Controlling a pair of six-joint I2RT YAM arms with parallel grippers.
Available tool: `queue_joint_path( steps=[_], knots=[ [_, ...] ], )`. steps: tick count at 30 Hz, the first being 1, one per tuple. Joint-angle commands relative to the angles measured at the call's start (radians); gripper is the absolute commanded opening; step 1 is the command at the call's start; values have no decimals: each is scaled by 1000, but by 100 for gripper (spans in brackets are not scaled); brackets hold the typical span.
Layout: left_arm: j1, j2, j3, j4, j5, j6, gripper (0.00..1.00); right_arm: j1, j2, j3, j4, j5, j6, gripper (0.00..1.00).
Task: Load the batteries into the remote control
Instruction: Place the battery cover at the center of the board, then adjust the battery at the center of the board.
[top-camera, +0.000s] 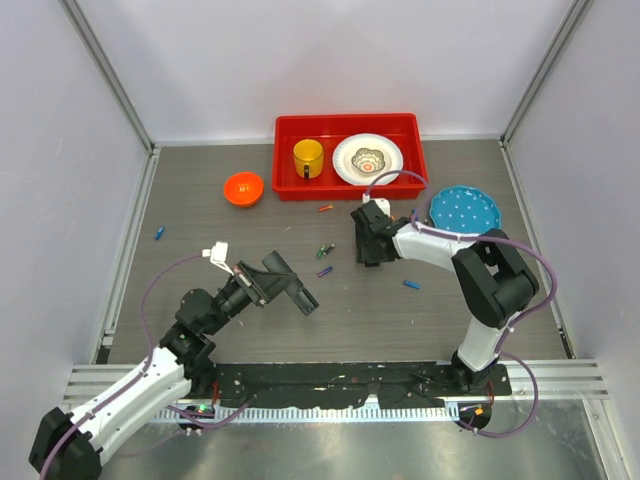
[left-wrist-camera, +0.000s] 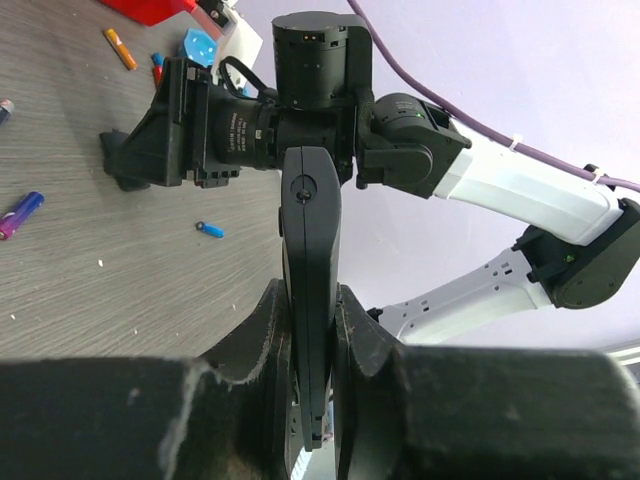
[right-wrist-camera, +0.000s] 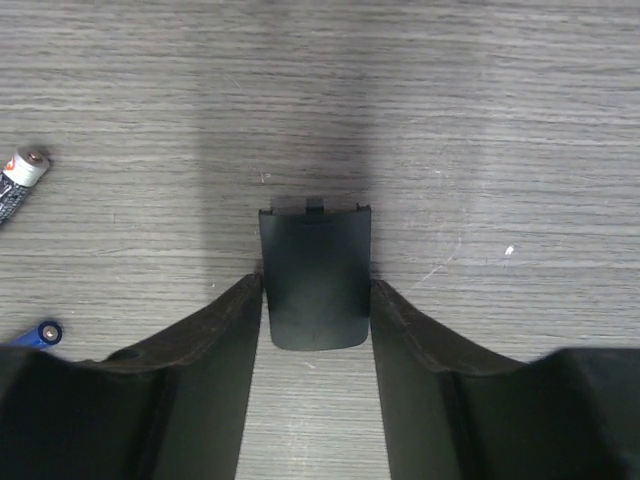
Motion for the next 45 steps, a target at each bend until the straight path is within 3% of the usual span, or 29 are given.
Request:
queue_joint_path(
  steps=[1,4,10,19,26,35,45],
  knots=[
    [1,-42,-16,-12,-34,30,0,-3,13,8,9,-20,13,57],
    [1,-54,-18,-30,-40,33,0,-3,-23,-2,11,-17,16,71],
    [1,-31,-16,-19,-30,41,0,2,-127,-10,-14,-12,27,79],
    [0,39,-24,105,15,73,0,20,-489,-243,11,169,2,79],
    [0,203,13,220,130,61,0,20,-616,-435,-79,253,226,79],
    [-2,326,30,369,286,39,0,19,-661,-495,-66,249,303,85],
    [-2,276,4,383,282,73,0,19,-644,-516,-32,238,297,85]
  ],
)
